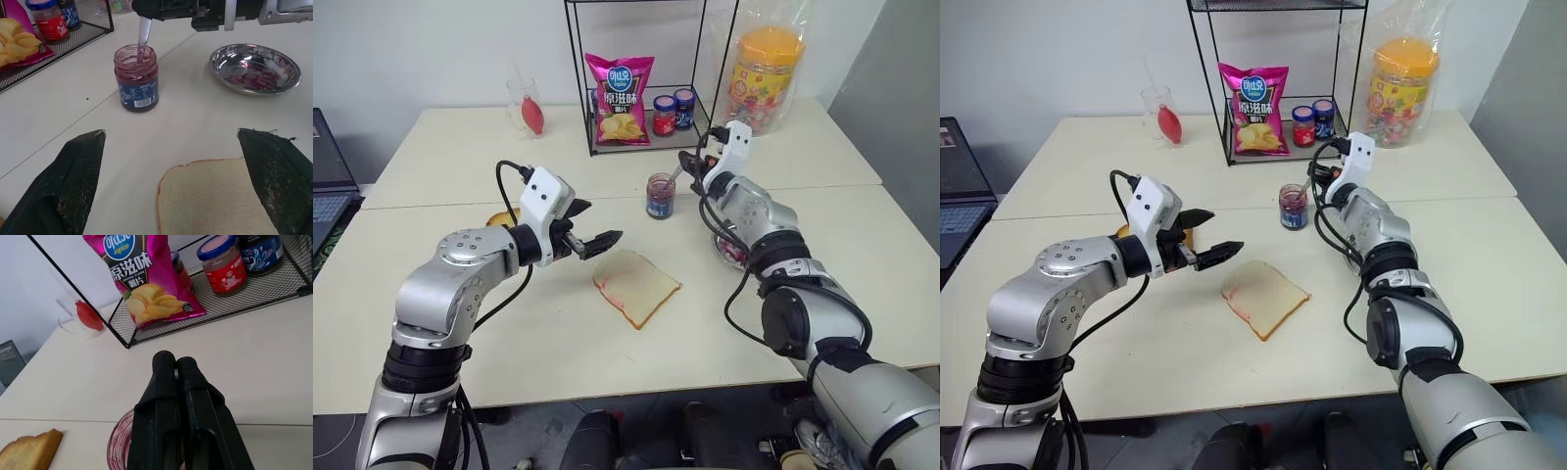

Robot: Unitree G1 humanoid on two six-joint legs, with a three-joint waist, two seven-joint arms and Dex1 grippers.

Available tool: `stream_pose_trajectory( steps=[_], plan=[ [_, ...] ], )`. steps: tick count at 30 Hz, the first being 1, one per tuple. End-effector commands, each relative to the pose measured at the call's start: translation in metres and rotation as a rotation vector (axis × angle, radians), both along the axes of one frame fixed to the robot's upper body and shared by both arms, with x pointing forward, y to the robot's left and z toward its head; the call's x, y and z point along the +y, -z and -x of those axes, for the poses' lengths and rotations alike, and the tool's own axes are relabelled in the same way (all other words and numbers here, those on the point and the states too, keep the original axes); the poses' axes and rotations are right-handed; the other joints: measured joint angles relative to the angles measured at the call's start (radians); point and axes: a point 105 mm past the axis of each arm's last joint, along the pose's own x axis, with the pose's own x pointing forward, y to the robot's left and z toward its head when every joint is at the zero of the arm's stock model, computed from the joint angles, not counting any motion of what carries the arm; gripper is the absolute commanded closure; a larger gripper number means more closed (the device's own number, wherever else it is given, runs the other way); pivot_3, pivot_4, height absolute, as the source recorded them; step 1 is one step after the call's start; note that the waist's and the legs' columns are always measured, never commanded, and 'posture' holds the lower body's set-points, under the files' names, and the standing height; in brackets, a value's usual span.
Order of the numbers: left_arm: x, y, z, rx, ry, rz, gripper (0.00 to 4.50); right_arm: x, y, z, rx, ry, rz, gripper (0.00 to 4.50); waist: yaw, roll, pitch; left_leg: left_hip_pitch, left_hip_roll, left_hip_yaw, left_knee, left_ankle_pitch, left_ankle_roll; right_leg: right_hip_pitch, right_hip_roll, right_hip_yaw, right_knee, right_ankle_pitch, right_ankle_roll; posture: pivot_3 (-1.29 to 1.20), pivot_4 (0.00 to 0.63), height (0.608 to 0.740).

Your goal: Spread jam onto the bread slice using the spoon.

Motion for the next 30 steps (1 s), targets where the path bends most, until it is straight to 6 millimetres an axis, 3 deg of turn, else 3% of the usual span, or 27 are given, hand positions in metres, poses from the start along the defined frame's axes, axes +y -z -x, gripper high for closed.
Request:
stream_pose_trajectory(
  steps=[1,14,30],
  plan=[
    [0.000,-0.010,-0.001,-0.051,-0.001,-0.006,0.00,-0.002,-0.037,0.000,-0.068,0.003,-0.104,4.48,0.000,0.000,0.000,0.000,0.000,0.000,0.000,0.000,0.000,0.000,0.000,0.000,0.000,0.000,0.000,0.00,0.150,0.740],
    [0.000,-0.011,-0.005,-0.062,-0.012,-0.005,0.00,-0.007,-0.038,-0.001,-0.014,0.021,-0.214,4.48,0.000,0.000,0.000,0.000,0.000,0.000,0.000,0.000,0.000,0.000,0.000,0.000,0.000,0.000,0.000,0.00,0.150,0.740],
    [-0.002,-0.012,-0.007,-0.070,-0.006,-0.009,0.00,-0.017,-0.042,-0.002,-0.044,0.051,-0.187,4.48,0.000,0.000,0.000,-0.001,0.000,0.000,0.000,0.000,0.000,-0.001,0.000,0.000,0.000,0.000,0.000,0.00,0.150,0.740]
  ],
)
